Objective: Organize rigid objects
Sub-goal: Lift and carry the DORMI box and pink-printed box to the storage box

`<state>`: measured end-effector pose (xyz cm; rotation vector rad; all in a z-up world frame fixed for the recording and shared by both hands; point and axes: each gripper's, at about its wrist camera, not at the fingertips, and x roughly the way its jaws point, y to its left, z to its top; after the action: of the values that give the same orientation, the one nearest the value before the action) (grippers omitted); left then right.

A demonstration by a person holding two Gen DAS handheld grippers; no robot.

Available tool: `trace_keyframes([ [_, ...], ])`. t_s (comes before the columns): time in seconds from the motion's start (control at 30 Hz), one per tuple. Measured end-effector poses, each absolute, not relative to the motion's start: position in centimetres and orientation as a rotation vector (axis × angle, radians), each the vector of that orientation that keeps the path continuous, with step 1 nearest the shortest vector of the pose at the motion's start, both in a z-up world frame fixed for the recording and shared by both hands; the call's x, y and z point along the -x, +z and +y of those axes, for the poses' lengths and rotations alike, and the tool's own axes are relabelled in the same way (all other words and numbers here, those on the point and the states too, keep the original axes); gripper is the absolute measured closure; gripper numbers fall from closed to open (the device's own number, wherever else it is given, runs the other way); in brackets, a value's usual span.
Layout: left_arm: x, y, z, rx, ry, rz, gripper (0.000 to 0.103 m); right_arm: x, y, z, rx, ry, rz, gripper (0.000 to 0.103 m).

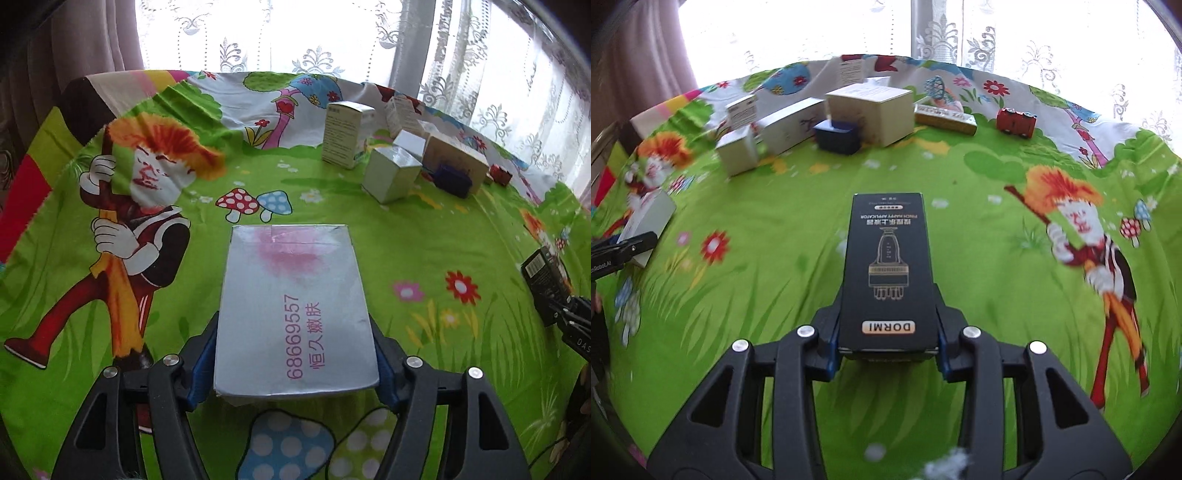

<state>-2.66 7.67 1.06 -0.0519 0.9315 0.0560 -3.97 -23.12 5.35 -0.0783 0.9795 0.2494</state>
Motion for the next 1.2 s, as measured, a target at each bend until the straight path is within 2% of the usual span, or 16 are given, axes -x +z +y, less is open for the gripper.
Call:
trace_keyframes([
  [0.07,2.6,1.0,7.2,0.018,0.070,0.936,0.032,4.7,5.4,-22.9,0.093,0.258,0.980,0.057],
  [0.13,2.5,1.1,7.3,0.019,0.086,0.943,0.032,4.4,5.4,-23.0,0.095,0.252,0.994,0.045],
  [0.2,1.5,1.0,7.4,0.033,0.103,0.946,0.031,3.8,5.3,-23.3,0.084,0.238,1.004,0.039],
  [0.33,0.2,0.9,7.8,0.058,0.136,0.952,0.027,2.8,5.0,-23.6,0.093,0.222,1.001,0.035],
  [0.4,0.0,0.9,7.8,0.058,0.140,0.943,0.027,2.6,5.1,-23.4,0.103,0.234,1.002,0.039],
  [0.43,0.0,0.9,7.7,0.054,0.134,0.939,0.037,2.7,5.2,-23.4,0.100,0.240,1.000,0.060],
  [0.83,7.5,2.7,3.6,0.013,0.097,0.890,0.037,9.6,6.6,-21.3,0.054,0.297,0.975,0.060],
  [1.03,10.3,6.1,2.2,0.004,0.109,0.794,0.037,12.6,9.5,-19.0,0.076,0.338,0.883,0.060],
  [1.2,12.3,10.3,1.4,0.008,0.118,0.662,0.037,14.8,13.8,-18.2,0.091,0.322,0.731,0.060],
])
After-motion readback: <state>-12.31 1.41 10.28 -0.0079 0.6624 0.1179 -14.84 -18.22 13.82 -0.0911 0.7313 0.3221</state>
